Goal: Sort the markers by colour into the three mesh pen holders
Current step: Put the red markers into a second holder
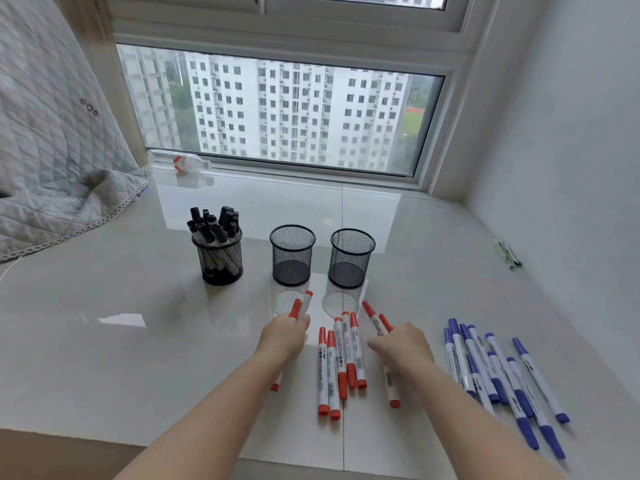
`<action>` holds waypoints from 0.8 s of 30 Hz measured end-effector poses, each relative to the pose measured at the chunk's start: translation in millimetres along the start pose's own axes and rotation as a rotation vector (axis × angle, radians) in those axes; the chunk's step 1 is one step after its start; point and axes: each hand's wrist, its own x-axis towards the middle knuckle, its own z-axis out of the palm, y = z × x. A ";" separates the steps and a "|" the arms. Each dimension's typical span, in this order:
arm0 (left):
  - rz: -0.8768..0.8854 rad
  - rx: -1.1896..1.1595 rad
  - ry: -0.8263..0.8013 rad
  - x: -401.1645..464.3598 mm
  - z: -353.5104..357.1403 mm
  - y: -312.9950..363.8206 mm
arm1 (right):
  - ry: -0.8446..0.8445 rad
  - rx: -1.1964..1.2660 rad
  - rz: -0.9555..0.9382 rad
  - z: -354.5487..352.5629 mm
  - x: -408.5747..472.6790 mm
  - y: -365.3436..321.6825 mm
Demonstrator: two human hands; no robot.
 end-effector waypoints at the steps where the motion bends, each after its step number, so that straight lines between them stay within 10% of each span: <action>1: -0.003 -0.044 0.004 2.5 -5.4 2.1 | 0.037 0.019 -0.017 -5.5 2.7 -5.4; 18: 0.432 -0.580 0.202 103.0 -109.0 103.3 | 0.116 1.172 -0.466 -39.5 64.8 -203.9; 24: 0.355 -0.638 0.219 137.2 -97.8 81.2 | 0.055 1.102 -0.451 1.6 86.3 -201.3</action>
